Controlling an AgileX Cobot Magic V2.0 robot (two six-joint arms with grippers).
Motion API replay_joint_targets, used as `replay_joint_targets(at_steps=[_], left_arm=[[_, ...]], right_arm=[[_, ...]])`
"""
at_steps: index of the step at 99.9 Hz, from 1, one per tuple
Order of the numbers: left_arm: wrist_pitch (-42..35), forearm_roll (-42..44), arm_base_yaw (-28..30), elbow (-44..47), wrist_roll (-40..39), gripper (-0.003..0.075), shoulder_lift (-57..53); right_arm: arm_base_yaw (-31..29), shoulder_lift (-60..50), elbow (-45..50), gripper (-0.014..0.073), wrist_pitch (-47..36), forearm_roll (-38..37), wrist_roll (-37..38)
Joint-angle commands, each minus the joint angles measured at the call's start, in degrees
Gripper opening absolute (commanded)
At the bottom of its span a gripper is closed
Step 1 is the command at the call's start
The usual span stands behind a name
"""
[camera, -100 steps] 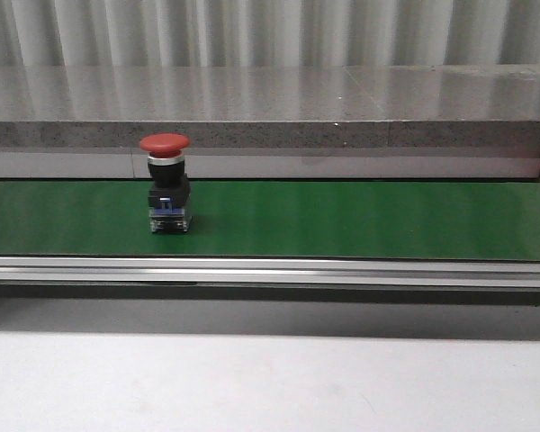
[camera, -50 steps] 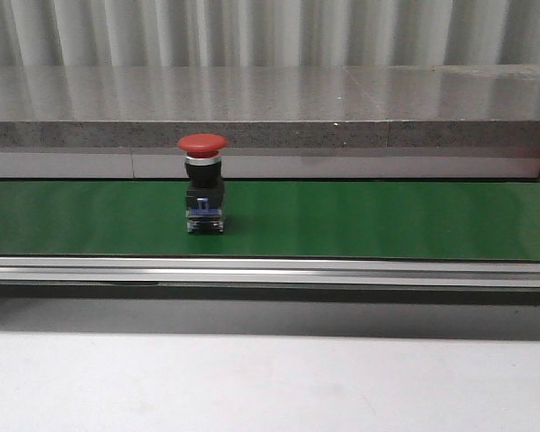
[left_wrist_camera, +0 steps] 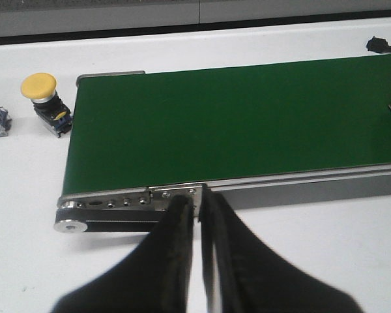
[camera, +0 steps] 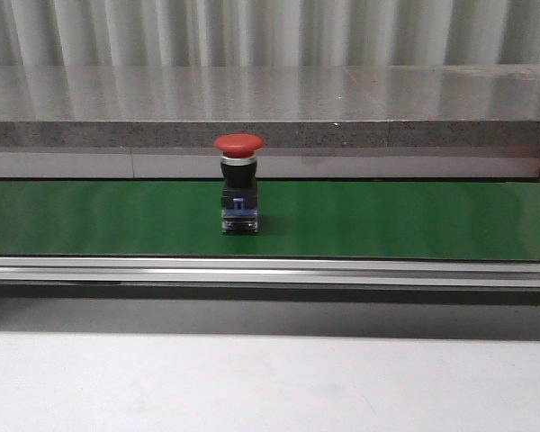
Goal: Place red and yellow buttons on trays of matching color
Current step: 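Lower the yellow button onto the yellow tray and open the right gripper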
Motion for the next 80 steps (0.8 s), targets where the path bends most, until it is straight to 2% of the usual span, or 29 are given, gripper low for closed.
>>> replay_joint_targets(at_steps=[1,6,13,30,40,56,80], left_arm=[[-4.1,-0.8,-0.5,-1.6,0.0,-0.0006,0.1],[-4.1,-0.8,-0.5,-1.6,0.0,-0.0006,0.1],[-4.1,-0.8,-0.5,-1.6,0.0,-0.0006,0.1],[-4.1,-0.8,-0.5,-1.6,0.0,-0.0006,0.1],[-4.1,-0.8,-0.5,-1.6,0.0,-0.0006,0.1],[-4.1,-0.8,-0.5,-1.6,0.0,-0.0006,0.1],[-4.1,-0.8,-0.5,-1.6,0.0,-0.0006,0.1]], right_arm=[[-0.4,-2.0,-1.2,0.0048,-1.8,-0.4,0.0],[-0.4,-1.8,-1.2,0.0061,-1.8,-0.4,0.0],[-0.4,-1.7,-1.2,0.0123,-1.8,-0.4,0.0],[-0.4,-1.7,-1.2,0.0435,-1.8,-0.4,0.0],[-0.4,-1.8,-1.2,0.0556,-1.9,-0.4,0.0],[-0.4,-3.7,-1.2,0.0573,-2.4,-0.5,0.0],[0.9,-12.7,-1.2,0.0573,-3.8,-0.5,0.1]])
